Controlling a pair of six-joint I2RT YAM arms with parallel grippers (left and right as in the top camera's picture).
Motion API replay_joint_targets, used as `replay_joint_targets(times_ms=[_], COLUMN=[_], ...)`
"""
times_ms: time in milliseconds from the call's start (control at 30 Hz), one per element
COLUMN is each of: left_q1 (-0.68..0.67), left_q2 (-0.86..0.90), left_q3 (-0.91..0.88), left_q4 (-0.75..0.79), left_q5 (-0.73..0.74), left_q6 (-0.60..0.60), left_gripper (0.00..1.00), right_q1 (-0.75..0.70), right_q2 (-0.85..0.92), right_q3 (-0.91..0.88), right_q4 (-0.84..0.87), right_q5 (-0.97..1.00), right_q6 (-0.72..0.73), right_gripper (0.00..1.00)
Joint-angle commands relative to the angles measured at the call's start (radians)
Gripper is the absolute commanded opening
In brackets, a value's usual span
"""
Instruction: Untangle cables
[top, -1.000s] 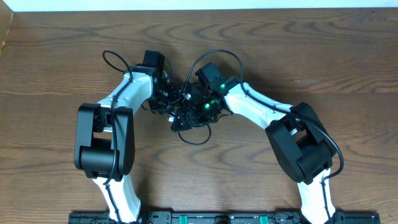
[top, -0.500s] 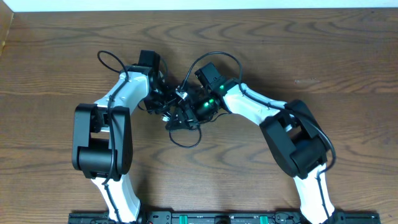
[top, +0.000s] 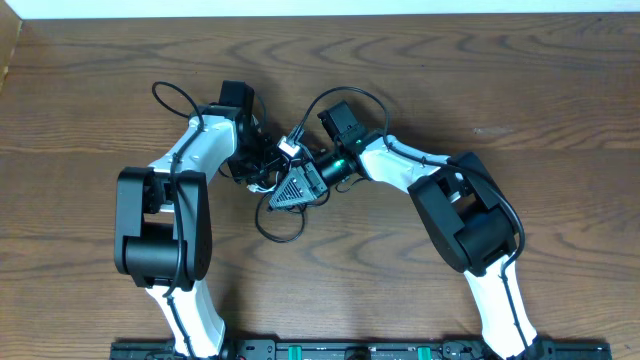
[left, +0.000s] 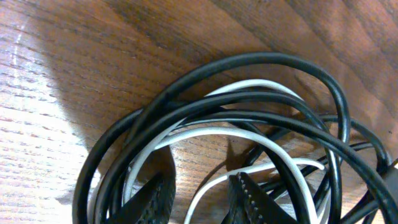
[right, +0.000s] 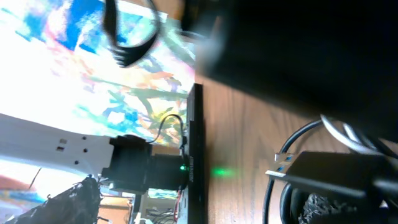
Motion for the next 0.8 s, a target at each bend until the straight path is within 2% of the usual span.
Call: replay_joint_targets(times_ms=[0, 267, 767], left_q1=[-0.048, -0.048, -0.042], left_q2=[0.019, 0.019, 0.019], left_q3=[-0.010, -0.010, -0.010], left_q4=[0.021, 0.021, 0.021], left_q5=[0.053, 0.053, 0.053], left_q6=[0.003, 0.003, 0.006], left_gripper=[0.35, 0.35, 0.35], right_q1=[0.085, 0.065, -0.003], right_q2=[-0.051, -0.210, -0.315], right_q3=[0.003, 0.003, 0.003], right_q4=[0.010, 0.154, 0.166], right_q5=[-0.161, -0.161, -0.161], right_q6=[-0.040, -0.035, 0.024], right_gripper=[0.99, 0.99, 0.99])
